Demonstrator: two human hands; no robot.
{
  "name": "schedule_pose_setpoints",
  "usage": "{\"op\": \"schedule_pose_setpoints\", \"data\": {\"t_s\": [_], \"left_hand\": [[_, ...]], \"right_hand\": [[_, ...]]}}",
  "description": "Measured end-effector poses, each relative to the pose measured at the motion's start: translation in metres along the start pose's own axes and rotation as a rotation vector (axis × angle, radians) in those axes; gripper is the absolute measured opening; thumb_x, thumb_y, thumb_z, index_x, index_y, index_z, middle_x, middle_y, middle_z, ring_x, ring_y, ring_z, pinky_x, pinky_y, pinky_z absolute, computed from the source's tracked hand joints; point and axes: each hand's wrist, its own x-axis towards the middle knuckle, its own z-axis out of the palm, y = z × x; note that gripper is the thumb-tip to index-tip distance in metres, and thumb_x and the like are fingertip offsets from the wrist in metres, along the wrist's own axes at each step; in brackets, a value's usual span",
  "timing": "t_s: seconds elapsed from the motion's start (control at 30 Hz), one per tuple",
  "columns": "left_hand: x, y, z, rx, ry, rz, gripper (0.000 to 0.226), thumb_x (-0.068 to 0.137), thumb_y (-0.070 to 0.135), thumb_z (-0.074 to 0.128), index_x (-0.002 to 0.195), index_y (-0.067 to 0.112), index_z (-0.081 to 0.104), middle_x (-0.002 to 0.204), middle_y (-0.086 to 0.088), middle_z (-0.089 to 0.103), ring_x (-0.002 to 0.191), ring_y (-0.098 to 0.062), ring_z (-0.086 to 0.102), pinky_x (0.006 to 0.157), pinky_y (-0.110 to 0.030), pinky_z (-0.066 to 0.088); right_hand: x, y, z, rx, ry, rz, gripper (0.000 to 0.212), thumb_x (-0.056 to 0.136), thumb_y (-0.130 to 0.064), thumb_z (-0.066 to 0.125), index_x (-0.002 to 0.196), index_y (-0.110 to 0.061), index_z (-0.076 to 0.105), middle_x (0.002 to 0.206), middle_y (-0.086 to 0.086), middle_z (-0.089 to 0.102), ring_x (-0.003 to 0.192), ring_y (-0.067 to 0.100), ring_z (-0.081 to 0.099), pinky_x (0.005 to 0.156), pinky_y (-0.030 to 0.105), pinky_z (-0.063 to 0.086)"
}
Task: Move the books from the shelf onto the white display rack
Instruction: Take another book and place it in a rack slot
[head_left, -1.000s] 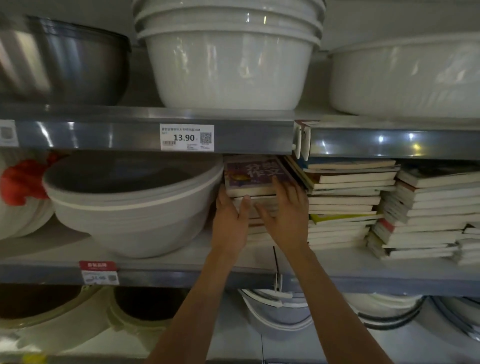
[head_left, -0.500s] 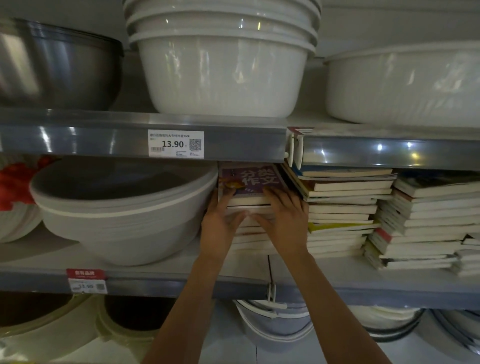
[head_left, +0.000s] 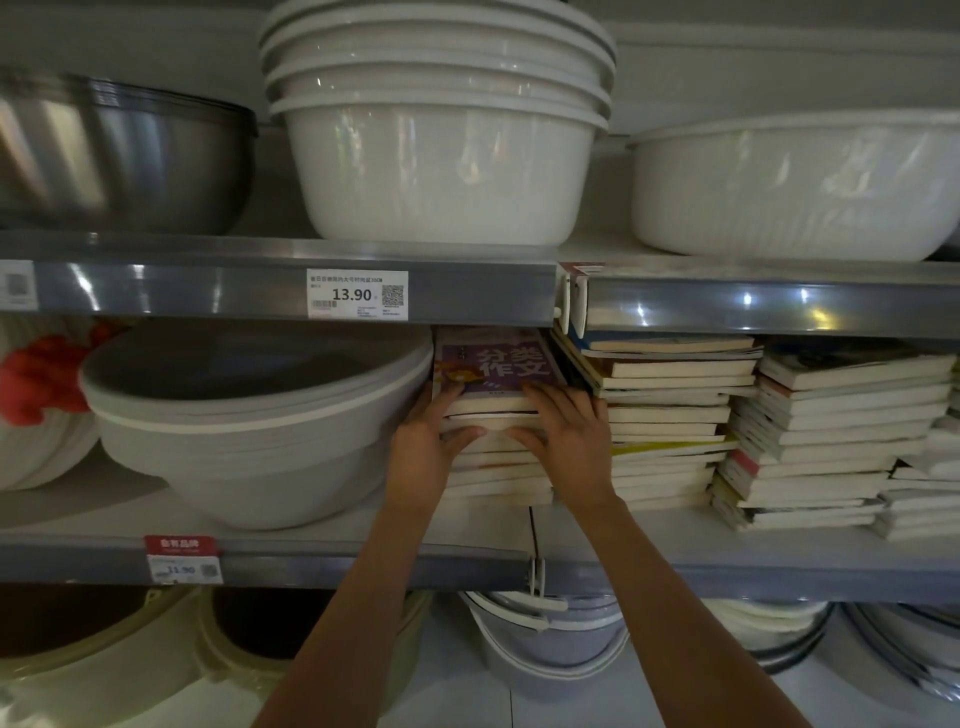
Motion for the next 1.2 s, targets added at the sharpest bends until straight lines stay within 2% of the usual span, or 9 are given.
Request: {"op": "schedule_pose_setpoints", "data": {"t_s": [0.2, 0.3, 0.47, 0.6, 0.7, 0.83, 0.97, 1.07, 1.2], "left_hand": [[-0.026, 0.020, -0.024, 0.059, -0.011, 0.056, 0.071, 0.074, 0.050, 0.067, 0.138, 0.022, 0.057, 0.140, -0.005, 0.059, 0.120, -0.023, 0.062, 0.102, -0.032, 0.048], [-0.042, 0.016, -0.027, -0.012, -0.042, 0.043, 0.073, 0.073, 0.063, 0.066, 0.141, 0.043, 0.049, 0.141, -0.002, 0.057, 0.113, -0.027, 0.064, 0.099, -0.039, 0.052], [-0.051, 0.028, -0.020, -0.228, 0.050, -0.038, 0.057, 0.086, 0.043, 0.072, 0.134, 0.053, 0.043, 0.134, 0.015, 0.055, 0.120, 0.008, 0.051, 0.099, -0.019, 0.047], [-0.042, 0.035, -0.019, -0.366, 0.094, -0.100, 0.039, 0.098, 0.044, 0.056, 0.137, 0.038, 0.053, 0.129, 0.016, 0.062, 0.122, -0.006, 0.056, 0.105, -0.040, 0.048], [-0.035, 0.040, -0.017, -0.444, 0.073, -0.221, 0.034, 0.100, 0.045, 0.054, 0.133, 0.040, 0.057, 0.120, 0.015, 0.067, 0.113, -0.004, 0.062, 0.101, -0.045, 0.052], [-0.035, 0.036, -0.015, -0.428, 0.033, -0.275, 0.042, 0.095, 0.055, 0.055, 0.136, 0.050, 0.050, 0.127, 0.015, 0.065, 0.116, -0.007, 0.061, 0.100, -0.049, 0.052], [-0.041, 0.036, -0.023, -0.402, -0.013, -0.243, 0.042, 0.099, 0.039, 0.057, 0.141, 0.038, 0.051, 0.131, 0.014, 0.063, 0.118, 0.000, 0.058, 0.105, -0.033, 0.048], [-0.056, 0.044, -0.030, -0.423, 0.000, -0.212, 0.041, 0.098, 0.027, 0.060, 0.139, 0.031, 0.054, 0.125, 0.015, 0.065, 0.114, 0.004, 0.059, 0.095, -0.012, 0.048], [-0.086, 0.043, -0.036, -0.528, 0.001, -0.261, 0.046, 0.094, 0.015, 0.065, 0.132, 0.037, 0.054, 0.112, 0.024, 0.069, 0.106, 0.005, 0.063, 0.085, -0.012, 0.052]], "right_hand": [[-0.012, -0.013, -0.028, 0.095, 0.101, -0.059, 0.052, 0.092, -0.056, 0.054, 0.120, -0.013, 0.060, 0.110, 0.006, 0.069, 0.104, 0.023, 0.052, 0.087, 0.039, 0.049], [-0.022, -0.022, -0.038, 0.133, 0.106, -0.018, 0.055, 0.086, -0.053, 0.061, 0.122, -0.011, 0.058, 0.112, 0.008, 0.068, 0.110, 0.024, 0.051, 0.092, 0.033, 0.047], [-0.029, -0.032, -0.044, 0.203, -0.004, 0.068, 0.057, 0.087, -0.050, 0.063, 0.132, -0.014, 0.054, 0.132, 0.007, 0.059, 0.131, 0.027, 0.043, 0.105, 0.043, 0.045], [-0.025, -0.050, -0.064, 0.508, -0.038, 0.473, 0.061, 0.086, -0.055, 0.059, 0.138, -0.025, 0.051, 0.153, 0.002, 0.037, 0.145, 0.023, 0.028, 0.112, 0.039, 0.037], [-0.006, -0.058, -0.077, 0.629, -0.006, 0.827, 0.056, 0.089, -0.051, 0.060, 0.137, -0.023, 0.053, 0.146, 0.000, 0.037, 0.125, 0.011, 0.044, 0.100, 0.037, 0.049], [0.011, -0.067, -0.080, 0.538, -0.104, 0.932, 0.050, 0.093, -0.036, 0.065, 0.138, -0.018, 0.055, 0.130, 0.008, 0.053, 0.102, 0.004, 0.042, 0.084, 0.017, 0.036], [0.007, -0.078, -0.083, 0.565, -0.066, 0.942, 0.038, 0.091, -0.030, 0.068, 0.127, -0.020, 0.063, 0.114, 0.002, 0.063, 0.100, 0.010, 0.056, 0.084, 0.021, 0.046], [-0.004, -0.084, -0.094, 0.553, -0.046, 0.974, 0.041, 0.088, -0.026, 0.072, 0.128, -0.018, 0.062, 0.120, 0.000, 0.061, 0.098, 0.000, 0.051, 0.080, 0.002, 0.038], [-0.034, -0.093, -0.104, 0.592, -0.127, 0.983, 0.055, 0.089, -0.022, 0.072, 0.139, -0.022, 0.050, 0.131, 0.000, 0.057, 0.113, 0.010, 0.054, 0.079, 0.005, 0.038]]}}
